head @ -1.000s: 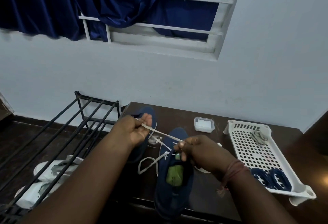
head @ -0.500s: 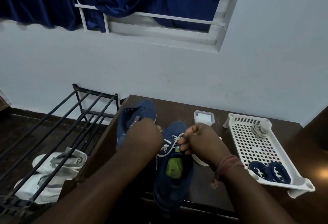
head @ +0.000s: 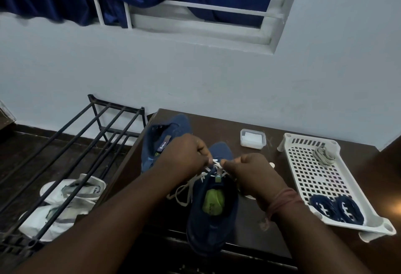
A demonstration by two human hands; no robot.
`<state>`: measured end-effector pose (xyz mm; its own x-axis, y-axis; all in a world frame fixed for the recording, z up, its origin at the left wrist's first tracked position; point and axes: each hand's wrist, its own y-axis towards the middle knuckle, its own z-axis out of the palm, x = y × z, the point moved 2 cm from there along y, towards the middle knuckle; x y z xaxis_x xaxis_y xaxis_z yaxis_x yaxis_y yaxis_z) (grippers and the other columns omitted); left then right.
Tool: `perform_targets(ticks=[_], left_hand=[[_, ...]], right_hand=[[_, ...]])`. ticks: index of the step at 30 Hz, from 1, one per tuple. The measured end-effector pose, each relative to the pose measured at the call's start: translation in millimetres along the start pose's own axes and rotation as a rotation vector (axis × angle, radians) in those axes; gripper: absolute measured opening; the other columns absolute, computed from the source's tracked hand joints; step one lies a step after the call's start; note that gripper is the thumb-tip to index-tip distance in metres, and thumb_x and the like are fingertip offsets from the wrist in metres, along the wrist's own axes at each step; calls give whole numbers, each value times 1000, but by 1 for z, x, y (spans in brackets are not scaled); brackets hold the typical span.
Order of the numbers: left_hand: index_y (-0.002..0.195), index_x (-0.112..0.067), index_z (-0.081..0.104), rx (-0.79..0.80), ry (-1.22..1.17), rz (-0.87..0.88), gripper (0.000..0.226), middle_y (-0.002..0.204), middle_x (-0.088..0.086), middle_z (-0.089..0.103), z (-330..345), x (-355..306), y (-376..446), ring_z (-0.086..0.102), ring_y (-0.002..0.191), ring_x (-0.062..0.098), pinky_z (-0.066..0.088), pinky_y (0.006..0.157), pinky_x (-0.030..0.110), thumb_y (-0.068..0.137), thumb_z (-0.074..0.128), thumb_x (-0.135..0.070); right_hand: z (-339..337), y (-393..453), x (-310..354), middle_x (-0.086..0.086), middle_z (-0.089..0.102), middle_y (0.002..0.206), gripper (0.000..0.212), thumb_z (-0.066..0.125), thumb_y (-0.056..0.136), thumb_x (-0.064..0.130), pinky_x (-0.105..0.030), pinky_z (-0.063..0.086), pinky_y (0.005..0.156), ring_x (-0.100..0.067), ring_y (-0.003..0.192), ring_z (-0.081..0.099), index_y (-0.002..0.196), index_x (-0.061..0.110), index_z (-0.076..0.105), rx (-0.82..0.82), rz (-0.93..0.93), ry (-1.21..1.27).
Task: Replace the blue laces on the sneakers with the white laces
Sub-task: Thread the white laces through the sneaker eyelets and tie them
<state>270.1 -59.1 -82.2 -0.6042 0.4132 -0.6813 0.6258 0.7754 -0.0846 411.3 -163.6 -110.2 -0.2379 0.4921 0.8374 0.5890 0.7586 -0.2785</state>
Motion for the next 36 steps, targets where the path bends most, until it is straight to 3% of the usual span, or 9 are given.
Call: perform_targets(ticks=[4, 8, 11, 14, 19, 23, 27, 31, 36], left_hand=[[74, -19, 76, 66, 59, -21, 12, 71, -7, 72, 5, 3, -1, 69, 73, 10, 58, 72, 33, 83, 68, -22], [77, -21, 78, 101, 93, -38, 9, 76, -7, 74, 9, 6, -1, 68, 76, 6, 52, 68, 21, 82, 70, -24], [74, -21, 77, 85, 82, -36, 8, 75, -6, 74, 12, 7, -1, 68, 73, 5, 54, 66, 22, 81, 73, -25], [74, -19, 78, 79, 83, 4, 9, 74, -6, 74, 15, 6, -1, 68, 72, 5, 55, 67, 23, 80, 74, -25], [70, -17, 75, 40, 102, 71, 10, 71, -2, 71, 29, -1, -2, 66, 69, 12, 55, 63, 28, 78, 72, -22], [70, -17, 78, 29, -91, -52, 7, 71, -4, 74, 37, 4, -1, 70, 72, 9, 53, 64, 24, 76, 76, -20], [77, -14, 80, 49, -268, -132, 7, 74, 0, 76, 39, 4, -3, 72, 76, 10, 52, 63, 16, 77, 81, -21], [80, -17, 81, 82, -279, -135, 9, 76, 1, 76, 34, 0, -6, 73, 80, 13, 58, 75, 29, 77, 82, -25], [85, -15, 81, 118, -256, -153, 12, 82, 3, 77, 24, 1, -4, 73, 81, 15, 58, 74, 30, 79, 81, -26]], right_hand=[[4, 1, -6, -7, 58, 53, 39, 77, 73, 40, -32, 43, 51, -21, 47, 51, 64, 4, 65, -34, 41, -132], [9, -4, 4, -5, 61, 62, 14, 66, 85, 24, -25, 42, 54, -21, 54, 55, 75, 14, 69, 45, 56, -97], [10, -1, -8, -8, 42, 47, 35, 66, 83, 18, -22, 24, 43, -18, 37, 33, 50, 13, 56, 101, 226, 162], [7, 2, -15, -3, 35, 47, 39, 61, 90, 21, -20, 14, 44, -13, 36, 25, 53, 14, 49, 176, 340, 307], [3, 2, -14, -8, 41, 55, 29, 62, 91, 20, -19, 20, 36, -13, 38, 27, 65, 9, 56, 173, 303, 321], [-2, -1, -11, -17, 46, 73, 19, 58, 92, 16, -19, 21, 38, -16, 44, 28, 78, 6, 64, 221, 250, 264], [-8, -4, -9, -7, 51, 59, 17, 61, 91, 12, -20, 23, 38, -13, 42, 33, 77, 5, 67, 235, 238, 216], [-10, -3, -7, -5, 53, 57, 12, 67, 89, 12, -20, 24, 38, -11, 41, 35, 80, 4, 66, 223, 275, 223], [-9, 1, -9, -3, 51, 59, 15, 71, 86, 14, -20, 26, 39, -11, 45, 38, 77, 8, 60, 214, 327, 294]])
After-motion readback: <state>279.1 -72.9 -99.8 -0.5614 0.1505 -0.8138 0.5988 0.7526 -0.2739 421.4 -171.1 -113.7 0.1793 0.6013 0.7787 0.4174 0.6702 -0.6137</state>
